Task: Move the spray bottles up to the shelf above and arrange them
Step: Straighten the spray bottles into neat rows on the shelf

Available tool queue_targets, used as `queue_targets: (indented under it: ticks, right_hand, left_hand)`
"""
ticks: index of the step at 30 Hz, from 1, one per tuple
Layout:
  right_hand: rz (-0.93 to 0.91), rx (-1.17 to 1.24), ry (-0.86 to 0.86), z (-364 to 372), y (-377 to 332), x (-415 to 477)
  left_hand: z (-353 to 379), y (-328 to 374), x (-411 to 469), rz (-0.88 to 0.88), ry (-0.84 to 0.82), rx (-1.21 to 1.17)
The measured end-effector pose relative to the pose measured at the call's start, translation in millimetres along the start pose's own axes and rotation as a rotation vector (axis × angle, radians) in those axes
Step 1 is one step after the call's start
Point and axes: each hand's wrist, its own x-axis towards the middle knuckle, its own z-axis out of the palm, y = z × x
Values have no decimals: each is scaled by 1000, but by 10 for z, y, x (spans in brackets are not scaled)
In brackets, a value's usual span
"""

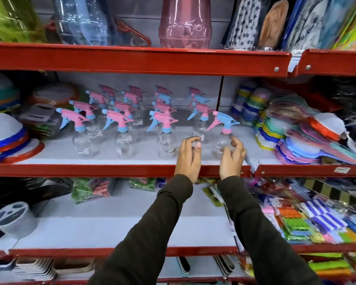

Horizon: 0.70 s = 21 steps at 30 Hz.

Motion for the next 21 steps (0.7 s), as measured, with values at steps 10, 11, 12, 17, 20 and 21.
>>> queue_targets:
  ticks: [10, 11, 12, 17, 20, 21]
  right_hand:
    - [175, -128, -247, -279, 71, 459]
    - [179, -126, -261, -276, 74, 467]
    - [180, -124, -271, -271, 79, 475]
    - [157, -82, -312, -133, 48, 433]
    - [147, -66, -350, -19, 28, 385]
    - [142, -80, -363, 5, 11, 372]
  left_hand:
    - [586, 176, 367, -440, -408, 67]
    - [586, 182, 364, -442, -401, 66]
    - [576, 180, 360, -435, -389, 65]
    - [382, 149, 342, -384, -289, 90]
    - [259, 124, 344, -376, -243, 99]
    - [226, 118, 335, -382, -244, 104]
